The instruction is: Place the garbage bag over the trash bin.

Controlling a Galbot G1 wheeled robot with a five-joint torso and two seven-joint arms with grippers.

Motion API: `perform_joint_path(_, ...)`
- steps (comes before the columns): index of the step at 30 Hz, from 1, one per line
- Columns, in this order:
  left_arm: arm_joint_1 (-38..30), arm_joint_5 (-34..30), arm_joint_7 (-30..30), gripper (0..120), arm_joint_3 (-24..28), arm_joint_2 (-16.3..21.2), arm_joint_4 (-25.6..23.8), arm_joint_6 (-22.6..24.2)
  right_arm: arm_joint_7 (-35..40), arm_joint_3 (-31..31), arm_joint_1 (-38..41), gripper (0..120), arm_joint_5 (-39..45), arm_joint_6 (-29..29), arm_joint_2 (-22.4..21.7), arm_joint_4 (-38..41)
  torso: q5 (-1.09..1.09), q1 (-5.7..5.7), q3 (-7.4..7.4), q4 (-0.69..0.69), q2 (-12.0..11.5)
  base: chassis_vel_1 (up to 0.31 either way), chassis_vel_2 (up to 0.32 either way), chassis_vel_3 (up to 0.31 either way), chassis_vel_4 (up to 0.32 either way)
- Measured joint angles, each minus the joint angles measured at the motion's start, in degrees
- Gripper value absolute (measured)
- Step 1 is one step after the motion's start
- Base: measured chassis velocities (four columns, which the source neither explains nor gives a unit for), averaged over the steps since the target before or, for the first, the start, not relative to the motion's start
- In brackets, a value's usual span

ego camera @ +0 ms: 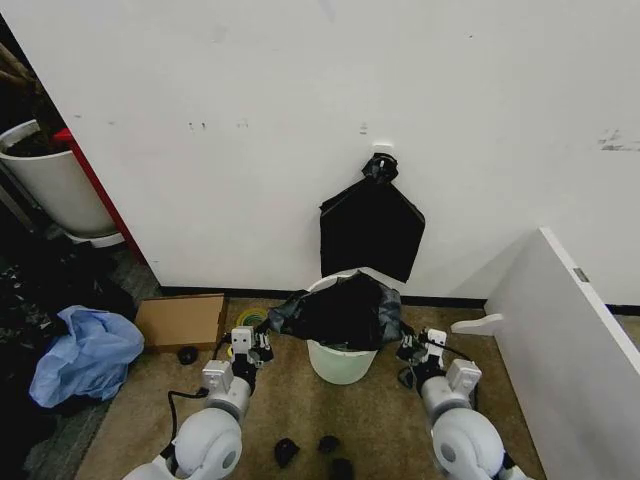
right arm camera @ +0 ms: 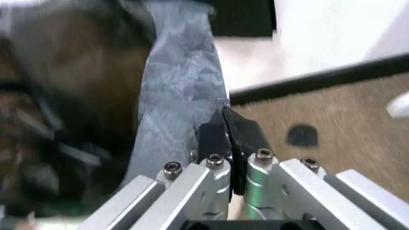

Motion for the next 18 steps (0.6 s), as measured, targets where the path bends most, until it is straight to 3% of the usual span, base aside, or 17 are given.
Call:
perform_joint_path(5, -1.0, -1.6, -1.0, 0, 0.7, 1.0, 0.9, 2.3, 1.7, -0.5, -1.6, 0, -3.5, -4.8, -0.8, -0.7, 0.01, 0.0, 0.01, 0.0, 0.0, 0.0, 0.0, 0.0, 0.0)
perform_joint_path(18, -3.5, -2.8, -1.7, 0, 2.4, 3.1, 3.1, 5.9, 3.2, -2.0, 0.9, 0, -4.6, -9.1, -0.5, -4.7, 0.0, 0.01, 0.01, 0.0, 0.0, 0.0, 0.0, 0.0, 0.0)
